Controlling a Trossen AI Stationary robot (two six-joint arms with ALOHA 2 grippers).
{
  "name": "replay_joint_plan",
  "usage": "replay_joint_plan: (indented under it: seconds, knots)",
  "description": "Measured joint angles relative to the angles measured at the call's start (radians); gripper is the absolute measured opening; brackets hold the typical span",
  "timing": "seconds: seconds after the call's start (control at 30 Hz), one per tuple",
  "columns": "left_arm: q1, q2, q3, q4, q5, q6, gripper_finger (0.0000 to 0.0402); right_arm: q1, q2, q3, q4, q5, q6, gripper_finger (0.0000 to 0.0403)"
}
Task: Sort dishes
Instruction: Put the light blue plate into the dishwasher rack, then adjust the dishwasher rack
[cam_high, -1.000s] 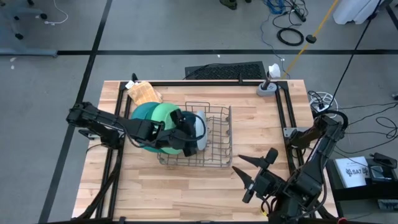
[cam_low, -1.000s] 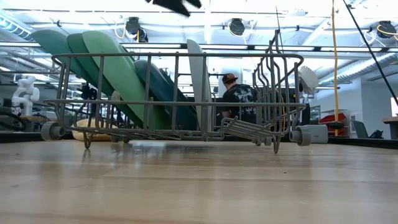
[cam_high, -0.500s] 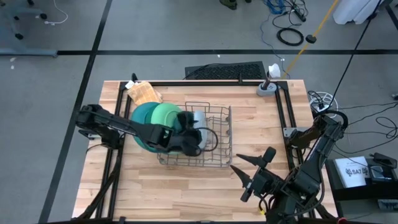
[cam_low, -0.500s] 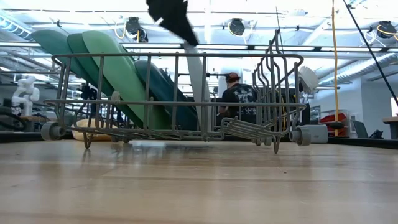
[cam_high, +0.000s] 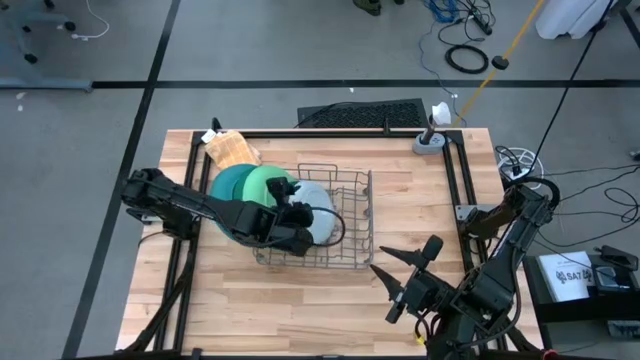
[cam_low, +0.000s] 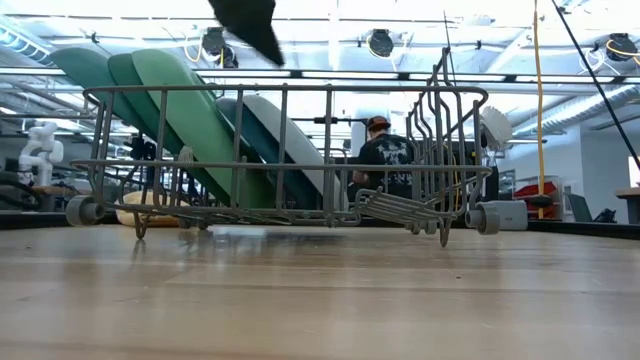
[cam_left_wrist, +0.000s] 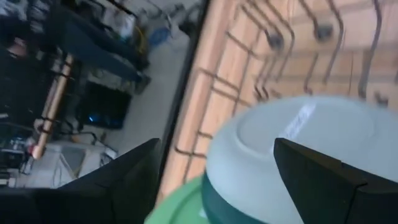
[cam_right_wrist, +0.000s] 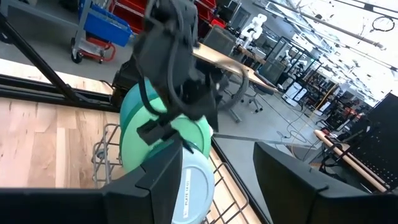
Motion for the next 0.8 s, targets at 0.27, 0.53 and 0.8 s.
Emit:
replay_joint_plan:
  seconds: [0.27, 0.53, 0.8]
  knots:
    - [-0.093, -0.086, 0.029, 0.262, 0.001, 0.136, 0.0317, -0.014, 0.021, 0.000, -0.006, 0.002, -0.026, 0.0189]
    - [-0.192, -0.289, -0.105, 0.419, 0.040, 0.178, 0.0195, -0.014, 0.031, 0.000, -0.017, 0.000, -0.053, 0.0130]
    - [-0.295, -0.553, -0.368, 0.566, 0.033, 0.144, 0.0013, -0.014, 0.031, 0.000, -0.044, -0.027, -0.044, 0.0009]
